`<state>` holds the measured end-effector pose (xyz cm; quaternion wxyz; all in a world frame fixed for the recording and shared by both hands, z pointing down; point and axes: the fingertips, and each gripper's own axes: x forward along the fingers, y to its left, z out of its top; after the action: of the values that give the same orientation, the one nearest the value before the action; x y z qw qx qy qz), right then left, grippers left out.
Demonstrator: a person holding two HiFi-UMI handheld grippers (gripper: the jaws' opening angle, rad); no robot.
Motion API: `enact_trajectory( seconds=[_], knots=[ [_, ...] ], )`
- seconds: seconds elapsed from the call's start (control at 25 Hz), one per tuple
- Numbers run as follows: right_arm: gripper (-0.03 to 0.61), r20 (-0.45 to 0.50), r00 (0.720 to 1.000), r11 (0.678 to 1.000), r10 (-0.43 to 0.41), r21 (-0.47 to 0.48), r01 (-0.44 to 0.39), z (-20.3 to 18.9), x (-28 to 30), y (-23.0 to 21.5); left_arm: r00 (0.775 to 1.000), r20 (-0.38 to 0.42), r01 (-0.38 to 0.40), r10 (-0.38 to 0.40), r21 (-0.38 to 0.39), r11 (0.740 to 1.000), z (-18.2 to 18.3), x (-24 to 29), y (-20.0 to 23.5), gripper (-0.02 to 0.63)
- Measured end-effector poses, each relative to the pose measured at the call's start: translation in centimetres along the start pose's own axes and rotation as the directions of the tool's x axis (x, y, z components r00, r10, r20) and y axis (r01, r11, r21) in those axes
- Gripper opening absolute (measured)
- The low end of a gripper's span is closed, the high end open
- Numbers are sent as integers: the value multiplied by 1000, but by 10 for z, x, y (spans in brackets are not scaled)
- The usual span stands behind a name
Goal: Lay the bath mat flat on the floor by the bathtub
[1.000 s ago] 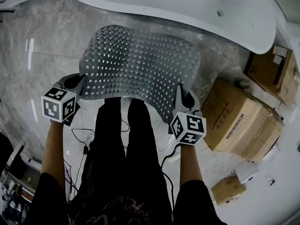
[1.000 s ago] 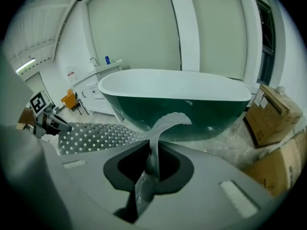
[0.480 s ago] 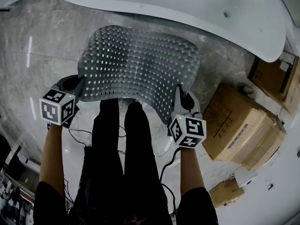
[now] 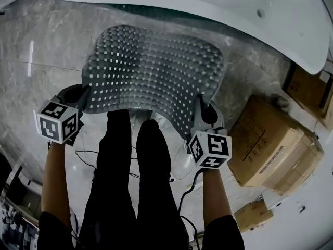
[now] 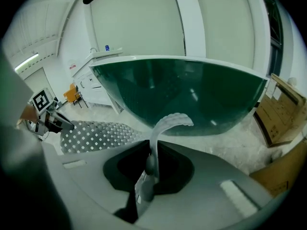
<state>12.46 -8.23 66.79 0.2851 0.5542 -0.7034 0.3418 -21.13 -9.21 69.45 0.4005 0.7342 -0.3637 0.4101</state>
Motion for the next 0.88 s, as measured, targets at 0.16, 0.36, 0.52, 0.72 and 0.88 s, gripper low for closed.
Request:
enact_trajectory(
  seconds=[0.16,0.36,0.52,0.72,0.88],
  knots=[
    [44,-8,1000,1000,11,-6,-12,-18,20,-1,1000,-3,-7,7,7,1000,-10,21,5,9],
    [44,-12,1000,1000,16,-17,-16,-35,48,-3,1000,0,-10,10,15,1000,-21,48,15,9],
    [44,-9,1000,999,17,-29,-17,-52,67,-5,1000,3,-14,14,28,999,-32,70,26,9],
    [44,-9,1000,999,15,-36,-16,-73,93,-10,1000,6,-15,15,51,999,-43,96,37,9],
    [44,-19,1000,998,21,-57,-22,-90,112,-15,1000,15,-18,18,60,998,-51,116,43,9]
  ],
)
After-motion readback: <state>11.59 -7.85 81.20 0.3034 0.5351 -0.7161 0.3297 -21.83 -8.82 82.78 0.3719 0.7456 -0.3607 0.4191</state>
